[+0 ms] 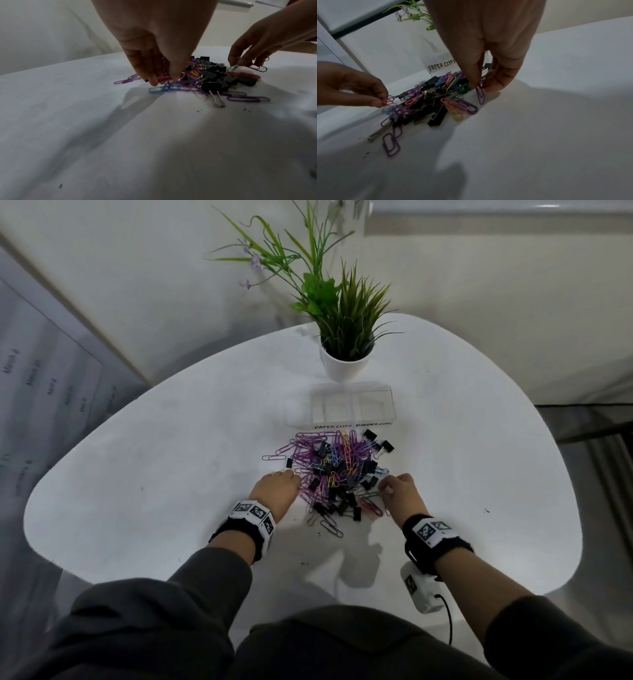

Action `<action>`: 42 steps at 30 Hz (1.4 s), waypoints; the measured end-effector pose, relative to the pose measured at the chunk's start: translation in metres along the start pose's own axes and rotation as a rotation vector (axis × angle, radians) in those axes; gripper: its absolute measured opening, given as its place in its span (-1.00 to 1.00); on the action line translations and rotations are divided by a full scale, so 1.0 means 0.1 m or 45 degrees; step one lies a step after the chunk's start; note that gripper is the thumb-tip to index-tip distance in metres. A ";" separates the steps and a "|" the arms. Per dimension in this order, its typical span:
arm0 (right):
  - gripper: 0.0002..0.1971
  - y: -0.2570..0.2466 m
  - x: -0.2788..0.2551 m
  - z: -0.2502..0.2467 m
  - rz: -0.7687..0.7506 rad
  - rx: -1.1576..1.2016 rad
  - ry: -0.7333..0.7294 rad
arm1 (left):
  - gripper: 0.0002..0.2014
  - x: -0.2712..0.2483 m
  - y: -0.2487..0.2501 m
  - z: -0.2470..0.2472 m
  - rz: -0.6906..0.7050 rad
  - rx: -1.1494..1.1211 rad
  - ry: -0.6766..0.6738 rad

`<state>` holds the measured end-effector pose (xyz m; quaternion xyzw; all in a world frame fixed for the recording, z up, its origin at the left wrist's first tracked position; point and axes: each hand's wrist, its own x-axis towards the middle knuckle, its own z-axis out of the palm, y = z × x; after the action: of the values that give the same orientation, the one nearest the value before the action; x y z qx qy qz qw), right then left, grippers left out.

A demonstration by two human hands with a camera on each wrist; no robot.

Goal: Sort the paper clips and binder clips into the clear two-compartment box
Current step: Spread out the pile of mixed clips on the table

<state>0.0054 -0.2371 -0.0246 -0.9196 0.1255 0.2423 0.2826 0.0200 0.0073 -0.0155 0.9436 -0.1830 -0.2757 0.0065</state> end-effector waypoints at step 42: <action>-0.71 0.07 -0.10 -0.16 0.026 -0.108 -0.177 | -0.61 -0.32 -0.05 0.03 -0.489 -0.684 0.036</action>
<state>0.0007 -0.2512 -0.0110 -0.9104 0.1045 0.3136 0.2489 -0.0045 0.0236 -0.0018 0.9291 0.0777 -0.2974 0.2056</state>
